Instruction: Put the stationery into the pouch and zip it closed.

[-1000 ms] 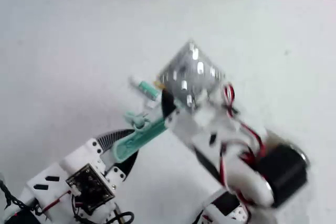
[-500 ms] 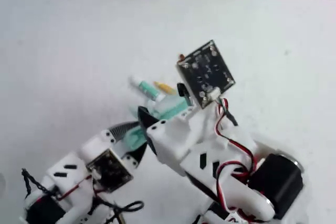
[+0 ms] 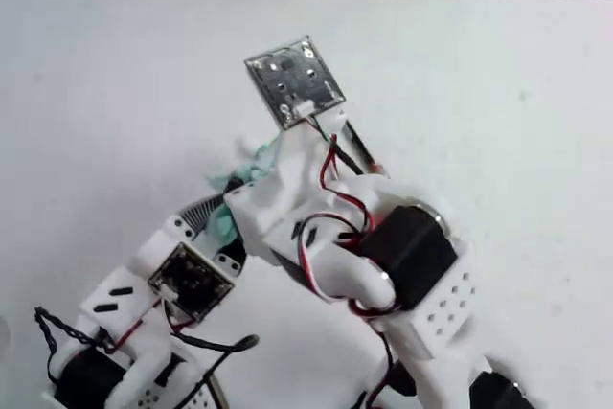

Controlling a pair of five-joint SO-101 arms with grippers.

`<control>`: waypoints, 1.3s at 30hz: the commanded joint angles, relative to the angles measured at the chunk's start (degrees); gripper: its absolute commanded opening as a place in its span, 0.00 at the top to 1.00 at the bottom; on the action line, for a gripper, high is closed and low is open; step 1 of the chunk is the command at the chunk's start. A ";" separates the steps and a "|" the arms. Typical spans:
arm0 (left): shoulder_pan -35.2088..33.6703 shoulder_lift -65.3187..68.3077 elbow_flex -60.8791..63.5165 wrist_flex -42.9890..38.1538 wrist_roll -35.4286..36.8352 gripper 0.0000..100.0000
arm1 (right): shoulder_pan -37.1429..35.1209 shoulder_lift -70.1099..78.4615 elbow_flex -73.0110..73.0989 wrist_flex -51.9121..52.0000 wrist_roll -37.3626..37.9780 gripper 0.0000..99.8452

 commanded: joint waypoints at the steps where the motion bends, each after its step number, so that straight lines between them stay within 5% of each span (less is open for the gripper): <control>1: -0.13 -0.75 -0.35 -1.76 -0.18 0.98 | -0.57 0.92 -0.62 -0.84 -0.62 0.80; 7: -0.13 -0.75 -0.35 -1.76 -0.18 0.98 | -0.75 -1.89 -0.53 -1.19 2.46 0.99; 15: -0.22 -0.75 -0.35 -1.49 -0.18 0.97 | 0.13 -1.89 -0.26 -1.19 6.33 0.98; 26: -0.40 -0.75 -0.44 -1.32 -0.09 0.98 | 16.04 -2.15 6.24 -8.48 11.60 0.98; 39: -0.57 -0.75 -0.44 -1.32 -0.09 0.98 | 26.51 -1.98 9.23 -12.35 14.68 0.98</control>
